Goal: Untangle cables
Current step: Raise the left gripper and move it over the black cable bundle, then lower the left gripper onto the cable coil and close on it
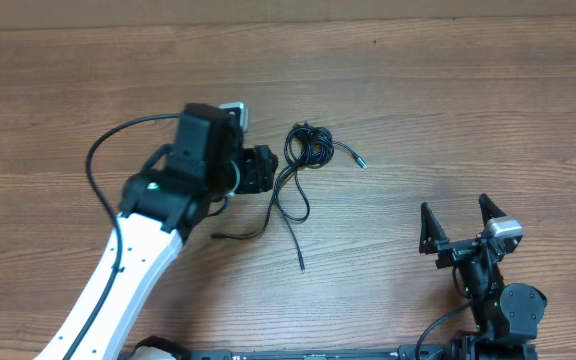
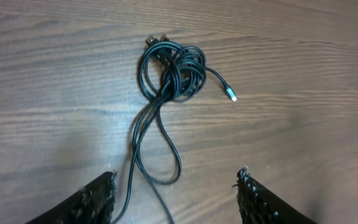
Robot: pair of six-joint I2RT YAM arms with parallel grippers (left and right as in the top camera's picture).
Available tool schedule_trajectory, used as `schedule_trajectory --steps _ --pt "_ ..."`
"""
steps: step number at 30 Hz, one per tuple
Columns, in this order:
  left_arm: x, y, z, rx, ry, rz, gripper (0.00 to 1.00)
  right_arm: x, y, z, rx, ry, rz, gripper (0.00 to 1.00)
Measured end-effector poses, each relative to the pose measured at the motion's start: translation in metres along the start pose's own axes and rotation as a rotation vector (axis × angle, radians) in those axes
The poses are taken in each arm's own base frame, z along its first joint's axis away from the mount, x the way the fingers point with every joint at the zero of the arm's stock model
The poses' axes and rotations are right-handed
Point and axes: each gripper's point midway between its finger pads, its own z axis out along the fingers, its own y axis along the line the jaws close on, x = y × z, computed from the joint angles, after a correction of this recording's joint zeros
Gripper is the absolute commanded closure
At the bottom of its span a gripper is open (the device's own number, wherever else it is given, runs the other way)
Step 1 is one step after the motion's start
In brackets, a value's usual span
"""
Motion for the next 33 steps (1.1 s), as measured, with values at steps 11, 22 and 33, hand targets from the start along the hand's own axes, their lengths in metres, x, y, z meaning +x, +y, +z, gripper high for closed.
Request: schedule_trajectory --steps 11,22,33 --pt "0.036 0.011 0.09 -0.118 0.169 0.028 0.63 0.0 0.0 0.0 0.0 0.0 -0.001 0.0" --pt "0.064 0.037 0.14 -0.182 0.285 0.065 0.57 0.0 0.0 0.0 0.0 0.0 -0.001 0.0" --pt "0.088 0.052 0.162 -0.21 0.379 0.12 0.96 0.0 0.0 0.0 0.0 0.0 -0.001 0.0"
